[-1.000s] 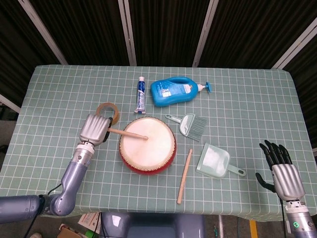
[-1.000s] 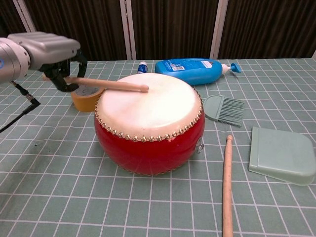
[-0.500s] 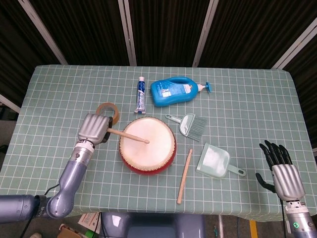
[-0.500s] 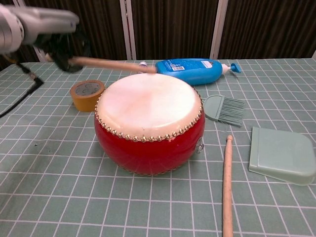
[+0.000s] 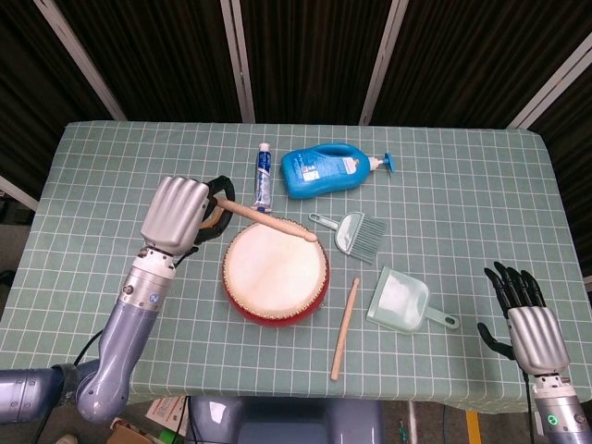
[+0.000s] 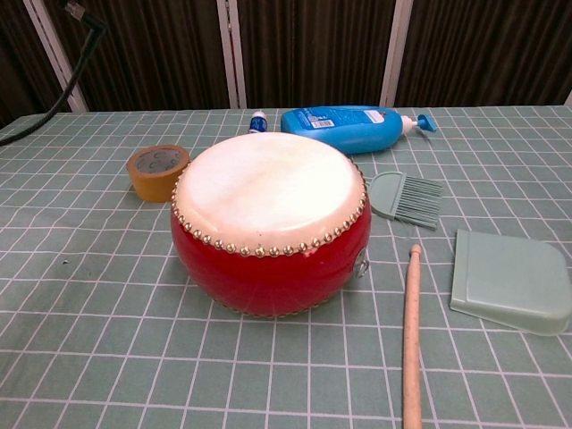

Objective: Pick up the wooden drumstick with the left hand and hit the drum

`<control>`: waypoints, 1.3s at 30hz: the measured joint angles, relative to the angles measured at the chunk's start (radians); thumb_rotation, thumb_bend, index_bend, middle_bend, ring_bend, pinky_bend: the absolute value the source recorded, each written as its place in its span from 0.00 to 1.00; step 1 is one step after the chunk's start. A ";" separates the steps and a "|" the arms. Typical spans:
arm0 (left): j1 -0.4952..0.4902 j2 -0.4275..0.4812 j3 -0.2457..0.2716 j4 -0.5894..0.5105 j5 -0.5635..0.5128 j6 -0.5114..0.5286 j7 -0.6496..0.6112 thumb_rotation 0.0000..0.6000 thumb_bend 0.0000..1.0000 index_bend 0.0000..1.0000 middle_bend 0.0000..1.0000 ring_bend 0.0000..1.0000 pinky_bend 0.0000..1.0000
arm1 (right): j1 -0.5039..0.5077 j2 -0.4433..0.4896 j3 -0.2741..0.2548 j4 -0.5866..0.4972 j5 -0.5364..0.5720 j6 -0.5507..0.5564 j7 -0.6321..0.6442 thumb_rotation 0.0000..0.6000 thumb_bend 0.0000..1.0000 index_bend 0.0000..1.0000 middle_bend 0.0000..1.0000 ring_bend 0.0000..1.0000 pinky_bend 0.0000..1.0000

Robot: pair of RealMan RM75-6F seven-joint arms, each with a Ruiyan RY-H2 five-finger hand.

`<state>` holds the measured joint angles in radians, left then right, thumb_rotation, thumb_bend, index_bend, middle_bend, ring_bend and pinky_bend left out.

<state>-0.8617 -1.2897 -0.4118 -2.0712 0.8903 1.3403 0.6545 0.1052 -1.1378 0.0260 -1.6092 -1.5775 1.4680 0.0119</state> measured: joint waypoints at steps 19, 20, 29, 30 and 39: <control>-0.062 -0.096 0.246 0.190 -0.502 -0.081 0.427 1.00 0.69 0.78 1.00 1.00 1.00 | -0.001 0.003 -0.001 0.000 -0.003 0.001 0.007 1.00 0.35 0.00 0.00 0.00 0.00; -0.059 -0.083 0.232 0.172 -0.487 -0.078 0.400 1.00 0.69 0.78 1.00 1.00 1.00 | -0.001 0.003 -0.001 0.000 -0.003 0.001 0.005 1.00 0.35 0.00 0.00 0.00 0.00; 0.059 0.139 0.167 -0.051 -0.207 -0.054 0.079 1.00 0.69 0.78 1.00 1.00 1.00 | -0.002 0.001 -0.001 -0.003 0.002 0.000 -0.002 1.00 0.35 0.00 0.00 0.00 0.00; 0.086 0.170 0.182 -0.064 -0.176 -0.057 0.055 1.00 0.69 0.78 1.00 1.00 1.00 | -0.002 0.001 0.000 -0.004 0.003 0.000 -0.002 1.00 0.35 0.00 0.00 0.00 0.00; 0.223 0.220 0.335 -0.010 -0.005 -0.091 -0.072 1.00 0.66 0.76 1.00 1.00 1.00 | -0.001 0.000 0.001 -0.006 0.007 -0.004 -0.009 1.00 0.35 0.00 0.00 0.00 0.00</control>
<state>-0.6384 -1.0699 -0.0764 -2.0808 0.8852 1.2495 0.5822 0.1042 -1.1375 0.0267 -1.6153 -1.5707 1.4638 0.0029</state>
